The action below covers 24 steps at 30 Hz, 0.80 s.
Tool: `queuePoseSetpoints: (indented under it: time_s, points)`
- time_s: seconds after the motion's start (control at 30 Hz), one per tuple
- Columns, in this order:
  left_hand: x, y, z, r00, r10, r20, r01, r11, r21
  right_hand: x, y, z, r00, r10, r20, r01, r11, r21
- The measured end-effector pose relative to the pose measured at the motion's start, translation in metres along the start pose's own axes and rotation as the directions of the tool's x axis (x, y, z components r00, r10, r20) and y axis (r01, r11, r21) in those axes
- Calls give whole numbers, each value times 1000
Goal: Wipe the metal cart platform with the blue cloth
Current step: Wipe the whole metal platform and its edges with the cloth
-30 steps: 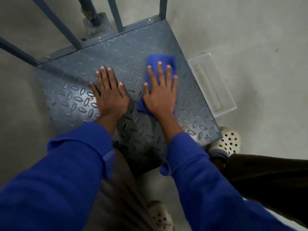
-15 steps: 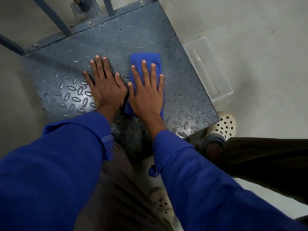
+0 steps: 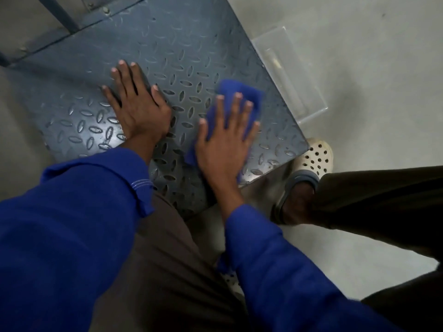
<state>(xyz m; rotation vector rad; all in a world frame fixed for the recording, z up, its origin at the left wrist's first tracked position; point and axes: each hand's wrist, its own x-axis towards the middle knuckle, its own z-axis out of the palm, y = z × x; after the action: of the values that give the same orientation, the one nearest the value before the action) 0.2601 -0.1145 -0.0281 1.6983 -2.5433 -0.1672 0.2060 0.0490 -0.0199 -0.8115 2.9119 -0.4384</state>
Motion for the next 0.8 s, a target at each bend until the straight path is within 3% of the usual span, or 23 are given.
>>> queuePoseSetpoints:
  time_s: [0.1,0.17,0.33,0.43,0.5,0.57,0.67,0.73,0.8]
  points:
    - [0,-1,-1,1000,-1,4,1,1000,-23,-27,-31,10,941,-326,90,322,945,62]
    - [1,-1,-1,1000,-1,5,1,1000,-31,-49,-15,7,920,-378,97,371,925,85]
    - [1,-1,-2,1000,3,12,-3,1000,-27,-45,47,-14,983,-176,59,178,984,-26]
    - [1,-2,0,1000,6,8,-5,1000,-27,-3,34,-10,999,-45,-11,44,998,-33]
    - [2,-2,-1,1000,3,3,-3,999,-39,25,6,-1,998,-57,-17,56,998,-21]
    - [1,-1,0,1000,-3,2,4,999,-45,38,-27,10,971,-238,22,239,971,-28]
    - [9,-12,0,999,35,17,-33,996,-83,47,-49,18,833,-547,87,549,835,-9]
    - [23,-37,-2,997,81,20,-78,992,-103,66,-45,17,771,-631,89,632,775,10]
    - [37,-68,-6,994,104,24,-102,992,-74,95,-45,15,762,-640,99,641,767,25]
